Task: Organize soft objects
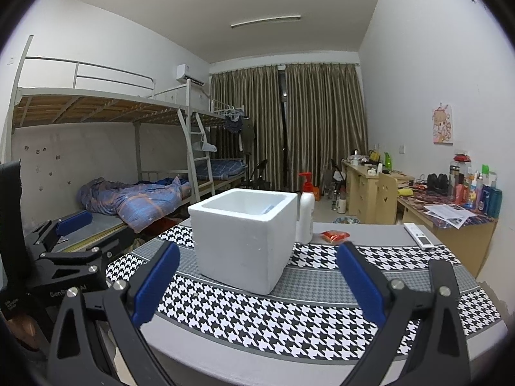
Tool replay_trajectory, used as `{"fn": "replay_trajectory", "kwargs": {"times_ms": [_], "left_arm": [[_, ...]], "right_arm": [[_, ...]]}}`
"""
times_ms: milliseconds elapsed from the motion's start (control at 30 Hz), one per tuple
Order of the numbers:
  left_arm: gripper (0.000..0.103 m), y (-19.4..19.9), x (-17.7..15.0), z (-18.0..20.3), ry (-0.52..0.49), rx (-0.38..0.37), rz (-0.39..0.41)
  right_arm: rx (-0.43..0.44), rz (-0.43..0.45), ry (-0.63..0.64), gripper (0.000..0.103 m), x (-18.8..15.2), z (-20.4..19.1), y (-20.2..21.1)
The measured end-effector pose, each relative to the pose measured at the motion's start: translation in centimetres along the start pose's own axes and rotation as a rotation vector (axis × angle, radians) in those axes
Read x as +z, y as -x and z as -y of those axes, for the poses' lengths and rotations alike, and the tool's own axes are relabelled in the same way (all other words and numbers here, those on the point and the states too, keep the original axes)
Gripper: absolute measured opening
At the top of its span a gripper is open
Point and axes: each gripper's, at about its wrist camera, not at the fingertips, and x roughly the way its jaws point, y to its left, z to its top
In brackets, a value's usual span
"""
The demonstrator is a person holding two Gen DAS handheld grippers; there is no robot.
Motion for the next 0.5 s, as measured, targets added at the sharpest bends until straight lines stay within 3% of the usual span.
{"fn": "replay_trajectory", "kwargs": {"times_ms": [500], "left_arm": [[0.102, 1.2, -0.9, 0.7, -0.012, -0.023, 0.026]], "right_arm": [[-0.013, 0.029, -0.024, 0.1, -1.1, 0.1, 1.5]]}}
